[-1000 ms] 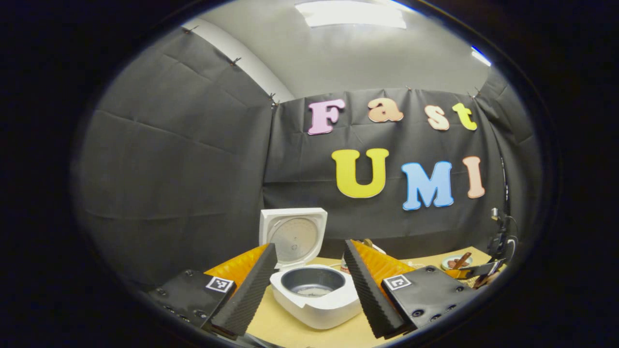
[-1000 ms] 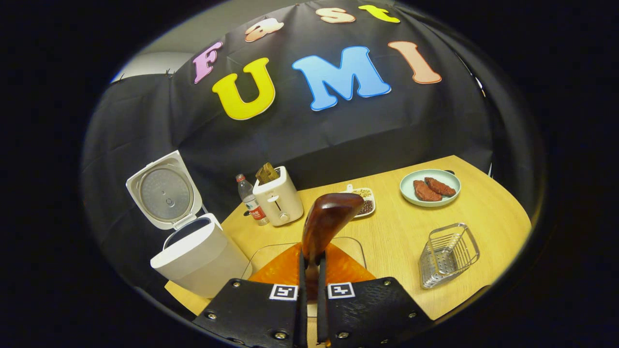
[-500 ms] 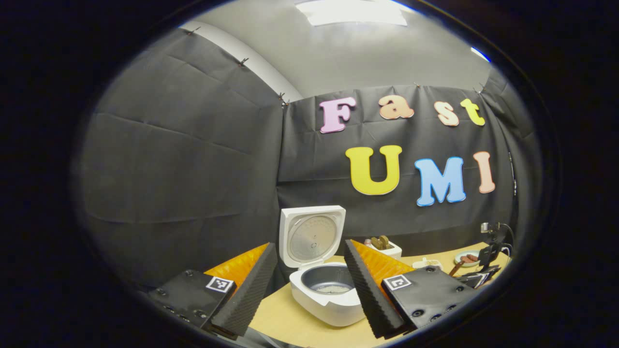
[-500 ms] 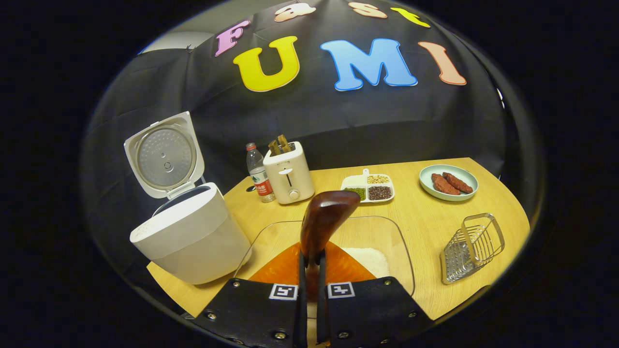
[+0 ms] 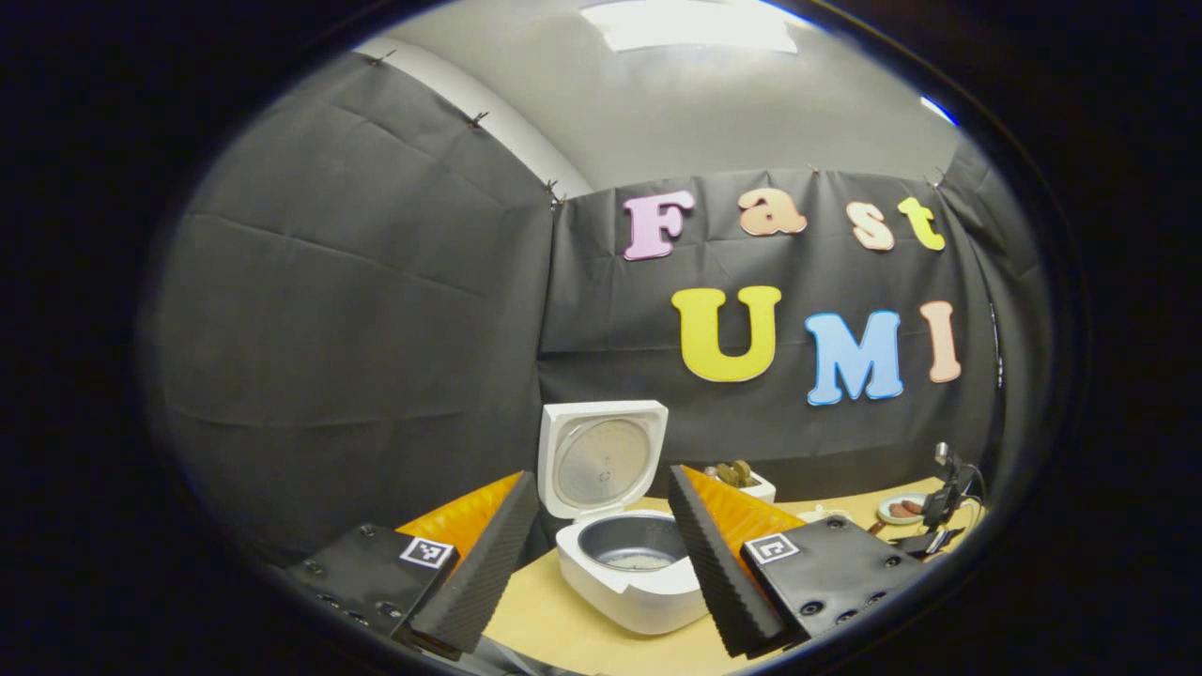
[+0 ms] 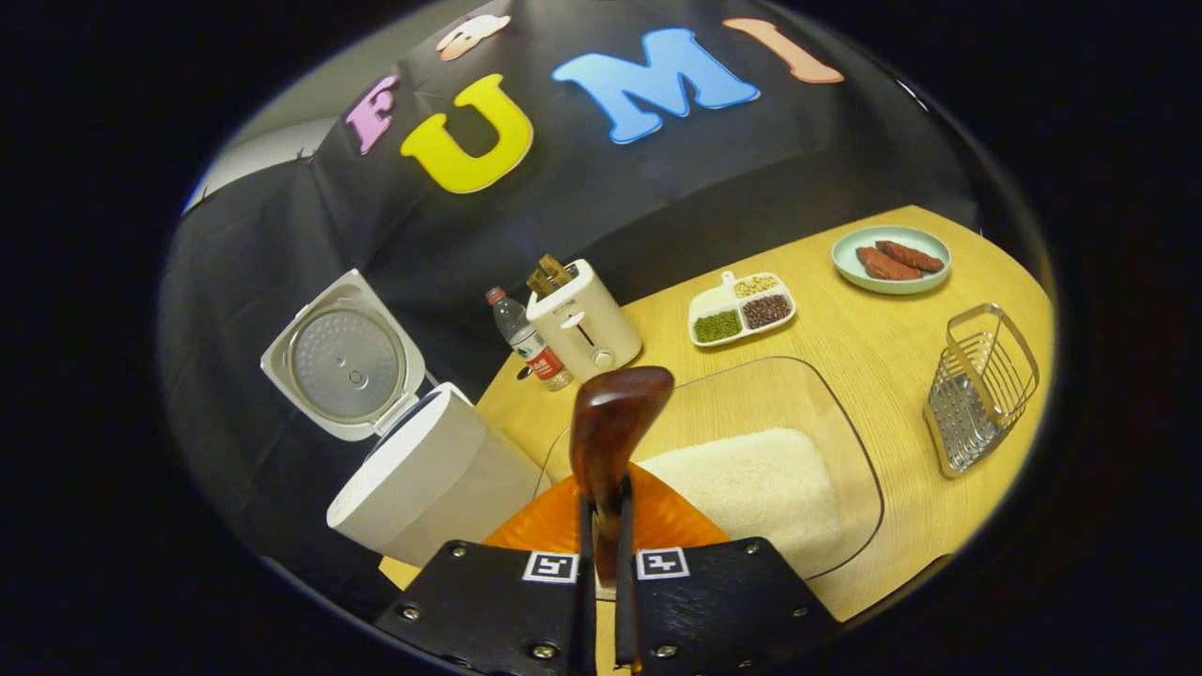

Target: Close the left gripper, press the button to open the rice cooker; take a wooden spoon from the chopstick holder with the right hand, scoop a spoonful of rice and pour it into the rice cooker, then put the wooden spoon back into the chopstick holder.

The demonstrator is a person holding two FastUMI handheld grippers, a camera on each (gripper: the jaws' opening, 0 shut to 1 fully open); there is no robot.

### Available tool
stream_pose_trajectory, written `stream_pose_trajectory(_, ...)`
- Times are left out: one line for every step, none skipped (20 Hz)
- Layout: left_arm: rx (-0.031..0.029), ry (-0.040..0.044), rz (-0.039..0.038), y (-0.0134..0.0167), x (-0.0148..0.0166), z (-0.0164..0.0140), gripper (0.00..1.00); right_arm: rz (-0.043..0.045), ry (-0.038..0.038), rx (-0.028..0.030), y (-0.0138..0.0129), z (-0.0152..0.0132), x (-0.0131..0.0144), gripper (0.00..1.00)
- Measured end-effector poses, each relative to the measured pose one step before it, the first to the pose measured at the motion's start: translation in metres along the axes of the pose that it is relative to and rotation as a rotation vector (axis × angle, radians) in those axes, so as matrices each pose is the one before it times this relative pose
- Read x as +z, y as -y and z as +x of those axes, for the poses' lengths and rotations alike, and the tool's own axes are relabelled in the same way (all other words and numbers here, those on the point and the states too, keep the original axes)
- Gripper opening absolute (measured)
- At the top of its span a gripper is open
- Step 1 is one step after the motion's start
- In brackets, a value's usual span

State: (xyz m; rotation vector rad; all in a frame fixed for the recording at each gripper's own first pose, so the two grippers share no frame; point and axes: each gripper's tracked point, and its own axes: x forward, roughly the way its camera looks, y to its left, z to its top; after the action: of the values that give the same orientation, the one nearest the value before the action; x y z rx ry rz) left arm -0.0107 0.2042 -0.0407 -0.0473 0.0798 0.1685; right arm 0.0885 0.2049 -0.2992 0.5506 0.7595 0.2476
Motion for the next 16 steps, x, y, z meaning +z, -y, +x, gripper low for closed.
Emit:
stream_pose_trajectory(0.00073, 0.00212, 0.00498, 0.00143, 0.00035, -0.00061, 0.96, 0.05248, -0.0063, 0.00042, 0.00627, -0.00073, 0.00053, 0.08)
stream_pose_trajectory(-0.00109, -0.00229, 0.00618, 0.00064, 0.00034, -0.00131, 0.95, 0.05548, -0.00778, 0.00447, 0.00549, -0.00112, 0.00164, 0.08)
stream_pose_trajectory(0.00204, -0.00152, 0.00644, 0.00001, 0.00184, -0.00161, 0.96, 0.04559, -0.00125, 0.00216, 0.00485, -0.00262, 0.00315, 0.08)
stream_pose_trajectory(0.00313, 0.00128, 0.00431, -0.00047, 0.00141, -0.00156, 0.97, 0.02999, 0.01056, -0.00232, 0.00539, -0.0026, 0.00662, 0.08)
stream_pose_trajectory(0.00187, 0.00146, 0.00125, 0.00049, -0.00023, -0.00055, 0.97, 0.02307, 0.01353, -0.0018, 0.00555, -0.00313, 0.00679, 0.08)
stream_pose_trajectory(0.0007, 0.00013, -0.00043, 0.00048, 0.00149, -0.00214, 0.96, 0.02308, 0.01116, 0.00146, 0.00416, -0.00243, 0.00708, 0.08)
stream_pose_trajectory(-0.0003, 0.0012, 0.00048, 0.00128, 0.00098, 0.00048, 0.97, 0.03614, 0.00582, 0.00831, 0.00183, -0.00214, 0.0055, 0.08)
stream_pose_trajectory(0.00042, 0.00104, 0.00198, 0.00111, 0.0005, -0.00023, 0.97, 0.05019, 0.00589, 0.01348, 0.00025, -0.00336, 0.00659, 0.08)
stream_pose_trajectory(-0.00051, 0.00081, 0.0017, 0.00132, 0.00022, -0.0012, 0.97, 0.05264, 0.01014, 0.0157, -0.00106, -0.00388, 0.00676, 0.08)
stream_pose_trajectory(-0.00004, 0.00123, 0.00134, 0.00043, 0.00104, 0.00043, 0.97, 0.05499, 0.0119, 0.01683, -0.00147, -0.00299, 0.00815, 0.08)
stream_pose_trajectory(-0.00246, 0.0025, -0.00007, 0.00111, 0.00023, -0.00104, 0.97, 0.04901, 0.00939, 0.01486, -0.00093, -0.00121, 0.00501, 0.08)
stream_pose_trajectory(-0.0013, 0.00336, -0.00008, 0.00008, 0.00175, -0.00048, 0.97, 0.04584, 0.00527, 0.0154, -0.00199, -0.00076, 0.00439, 0.08)
stream_pose_trajectory(-0.00083, 0.00476, -0.00003, 0.00046, 0.00111, -0.00069, 0.97, 0.03654, 0.0036, 0.01324, -0.00348, -0.00187, 0.00225, 0.08)
stream_pose_trajectory(0.00067, 0.00415, -0.00081, -0.00033, 0.0019, -0.00024, 0.97, 0.02597, -0.00132, 0.01482, -0.00414, -0.00105, 0.00191, 0.08)
stream_pose_trajectory(-0.00051, 0.00301, -0.00357, -0.00174, 0.00028, -0.00021, 0.96, 0.02045, 0.00088, 0.01673, -0.0063, -0.00114, 0.00242, 0.08)
stream_pose_trajectory(-0.00024, -0.00112, -0.00433, 0.00068, -0.00012, 0.00103, 0.96, 0.01281, -0.00567, 0.01265, -0.00339, 0.00149, -0.00277, 0.08)
